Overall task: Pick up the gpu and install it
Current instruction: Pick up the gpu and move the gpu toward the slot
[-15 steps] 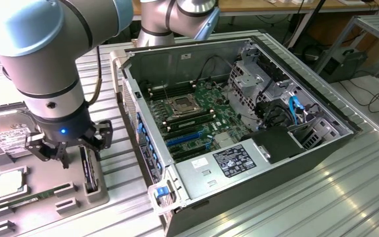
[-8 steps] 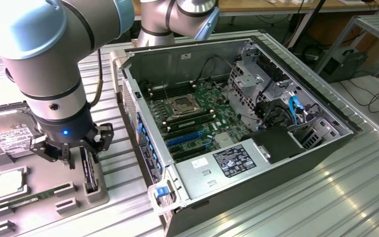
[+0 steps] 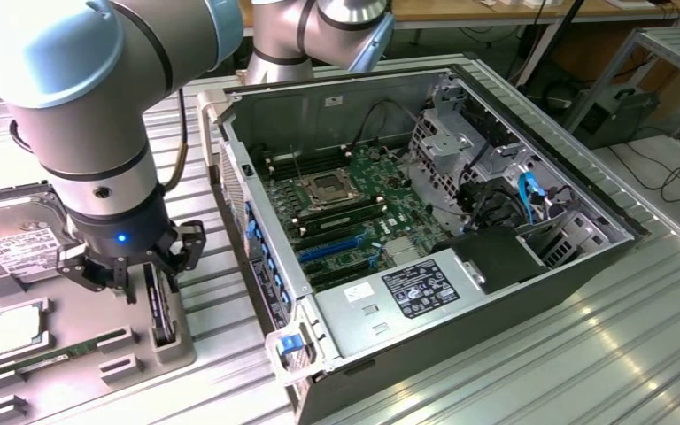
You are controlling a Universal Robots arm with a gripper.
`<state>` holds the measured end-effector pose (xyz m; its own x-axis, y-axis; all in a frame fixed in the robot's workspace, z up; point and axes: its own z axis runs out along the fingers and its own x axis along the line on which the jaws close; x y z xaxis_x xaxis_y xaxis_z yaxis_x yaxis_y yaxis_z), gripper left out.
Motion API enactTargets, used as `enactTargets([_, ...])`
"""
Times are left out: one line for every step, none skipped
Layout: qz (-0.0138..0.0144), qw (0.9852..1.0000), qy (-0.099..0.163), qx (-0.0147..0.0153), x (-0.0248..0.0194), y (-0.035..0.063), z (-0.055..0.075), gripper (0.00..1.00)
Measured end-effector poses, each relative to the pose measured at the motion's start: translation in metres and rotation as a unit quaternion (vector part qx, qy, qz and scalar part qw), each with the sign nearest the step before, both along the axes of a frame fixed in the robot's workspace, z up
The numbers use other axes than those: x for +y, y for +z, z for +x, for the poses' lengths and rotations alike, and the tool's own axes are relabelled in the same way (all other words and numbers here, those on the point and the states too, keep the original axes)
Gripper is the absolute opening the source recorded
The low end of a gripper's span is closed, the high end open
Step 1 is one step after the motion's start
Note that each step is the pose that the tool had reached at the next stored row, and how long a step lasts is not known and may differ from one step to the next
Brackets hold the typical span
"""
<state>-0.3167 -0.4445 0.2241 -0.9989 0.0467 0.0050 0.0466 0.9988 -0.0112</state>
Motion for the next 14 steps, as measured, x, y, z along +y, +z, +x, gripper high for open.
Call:
enactTargets([0.0,1.0,0.0,0.0,-0.0001,0.0,0.0,0.51])
enactTargets([0.0001,1.0,0.0,0.0,-0.0003,-0.0002,0.0,0.51])
enactTargets([0.0001,1.0,0.0,-0.0001,-0.0004,-0.0004,0.0,0.51])
enactTargets([0.0,1.0,0.0,0.0,-0.0006,-0.0005,0.0,0.5])
enactTargets([0.0,1.0,0.0,0.0,-0.0007,-0.0004,0.0,0.36])
enactTargets([0.0,1.0,0.0,0.0,-0.0007,-0.0005,0.0,0.31])
enactTargets([0.0,1.0,0.0,0.0,-0.0007,-0.0005,0.0,0.28])
enactTargets([0.0,1.0,0.0,0.0,-0.0007,-0.0005,0.0,0.28])
enactTargets([0.0,1.0,0.0,0.0,-0.0007,-0.0005,0.0,0.28])
enactTargets([0.0,1.0,0.0,0.0,-0.0007,-0.0005,0.0,0.28])
enactTargets([0.0001,1.0,0.0,0.0,-0.0007,-0.0005,0.0,0.28])
enactTargets([0.0,1.0,0.0,0.0,-0.0007,-0.0005,0.0,0.28])
enactTargets([0.0,1.0,0.0,0.0,-0.0007,-0.0005,0.0,0.28])
enactTargets([0.0003,1.0,0.0,-0.0001,-0.0007,-0.0005,0.0,0.28])
